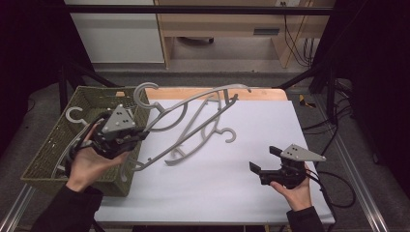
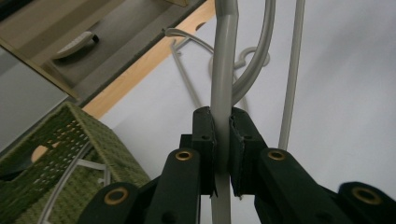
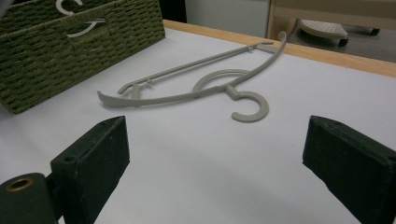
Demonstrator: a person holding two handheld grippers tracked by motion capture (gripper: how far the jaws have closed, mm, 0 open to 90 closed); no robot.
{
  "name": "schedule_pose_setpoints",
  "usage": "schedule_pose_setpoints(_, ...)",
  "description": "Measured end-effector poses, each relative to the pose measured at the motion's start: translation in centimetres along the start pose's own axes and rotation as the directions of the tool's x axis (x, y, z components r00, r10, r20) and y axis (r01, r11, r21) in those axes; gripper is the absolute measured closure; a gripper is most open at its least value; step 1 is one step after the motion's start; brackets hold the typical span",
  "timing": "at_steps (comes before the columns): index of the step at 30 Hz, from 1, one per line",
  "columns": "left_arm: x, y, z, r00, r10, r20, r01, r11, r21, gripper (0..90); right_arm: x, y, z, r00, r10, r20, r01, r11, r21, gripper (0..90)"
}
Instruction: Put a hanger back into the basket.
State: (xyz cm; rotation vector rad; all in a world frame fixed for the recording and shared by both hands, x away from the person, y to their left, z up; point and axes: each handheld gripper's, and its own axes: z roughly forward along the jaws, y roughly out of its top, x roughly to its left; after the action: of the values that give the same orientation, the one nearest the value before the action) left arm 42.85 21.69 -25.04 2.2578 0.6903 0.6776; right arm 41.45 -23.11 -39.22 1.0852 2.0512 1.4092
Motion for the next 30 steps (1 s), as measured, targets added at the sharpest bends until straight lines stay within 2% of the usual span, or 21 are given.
schedule_pose_setpoints(6, 2.4, -0.4, -1.6, 0.9985, -0.015, -0.052, 0.016, 0.9996, 0.022, 82.2, 0.1, 0.0, -0.1, 1.0, 0.003, 0.005, -0.003, 1.0, -0.006, 7.1)
schedule_pose_setpoints(14, 5.7, -2.2, -2.8, 0.9899, -0.085, -0.113, 0.089, 0.9955, 0.031, 82.2, 0.1, 0.0, 0.1, 1.0, 0.0, 0.003, 0.0, 1.0, -0.001, 6.9)
schedule_pose_setpoints(15, 6.2, -2.6, -2.9, 0.9862, -0.1, -0.133, 0.104, 0.9942, 0.028, 82.2, 0.1, 0.0, 0.1, 1.0, -0.001, 0.002, 0.001, 1.0, -0.002, 6.9)
schedule_pose_setpoints(19, 8.0, -3.7, -3.0, 0.9801, -0.112, -0.164, 0.124, 0.99, 0.067, 82.2, 0.1, 0.0, 0.2, 1.0, 0.004, 0.001, -0.004, 1.0, 0.004, 6.7)
schedule_pose_setpoints(25, 10.1, -5.8, -2.7, 0.9734, -0.128, -0.191, 0.149, 0.9834, 0.103, 82.1, 0.1, -0.1, 0.3, 1.0, 0.003, -0.003, -0.003, 0.9999, 0.015, 6.6)
schedule_pose_setpoints(28, 11.0, -6.9, -2.4, 0.9725, -0.123, -0.198, 0.151, 0.9799, 0.131, 82.2, 0.1, -0.1, 0.4, 1.0, 0.002, -0.003, -0.002, 0.9998, 0.019, 6.5)
schedule_pose_setpoints(30, 11.5, -7.6, -2.1, 0.9698, -0.124, -0.21, 0.156, 0.9768, 0.146, 82.1, 0.2, -0.1, 0.5, 1.0, 0.005, -0.003, -0.005, 0.9998, 0.021, 6.5)
